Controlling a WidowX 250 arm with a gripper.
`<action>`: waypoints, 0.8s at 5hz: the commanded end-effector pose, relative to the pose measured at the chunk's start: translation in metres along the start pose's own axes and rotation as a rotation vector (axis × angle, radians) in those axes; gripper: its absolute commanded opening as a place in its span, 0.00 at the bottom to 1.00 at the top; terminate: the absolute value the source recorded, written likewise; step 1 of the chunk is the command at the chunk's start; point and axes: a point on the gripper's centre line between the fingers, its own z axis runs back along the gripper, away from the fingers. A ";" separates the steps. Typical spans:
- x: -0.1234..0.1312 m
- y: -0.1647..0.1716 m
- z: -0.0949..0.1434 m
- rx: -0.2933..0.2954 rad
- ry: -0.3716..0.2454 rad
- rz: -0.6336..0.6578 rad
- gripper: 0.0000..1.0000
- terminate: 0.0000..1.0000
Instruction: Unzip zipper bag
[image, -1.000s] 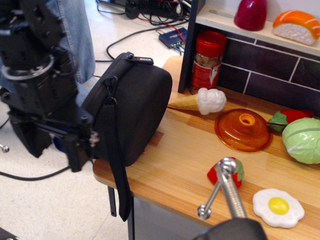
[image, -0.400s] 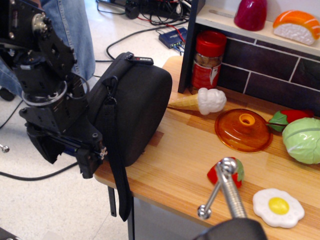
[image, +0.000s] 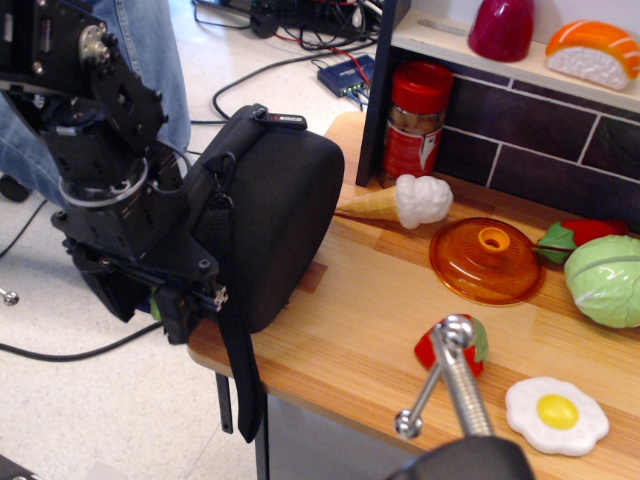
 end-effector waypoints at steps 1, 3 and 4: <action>0.022 0.002 0.011 0.020 -0.079 0.011 0.00 0.00; 0.052 -0.004 0.053 -0.042 -0.160 0.108 0.00 0.00; 0.070 -0.010 0.074 -0.082 -0.164 0.183 0.00 0.00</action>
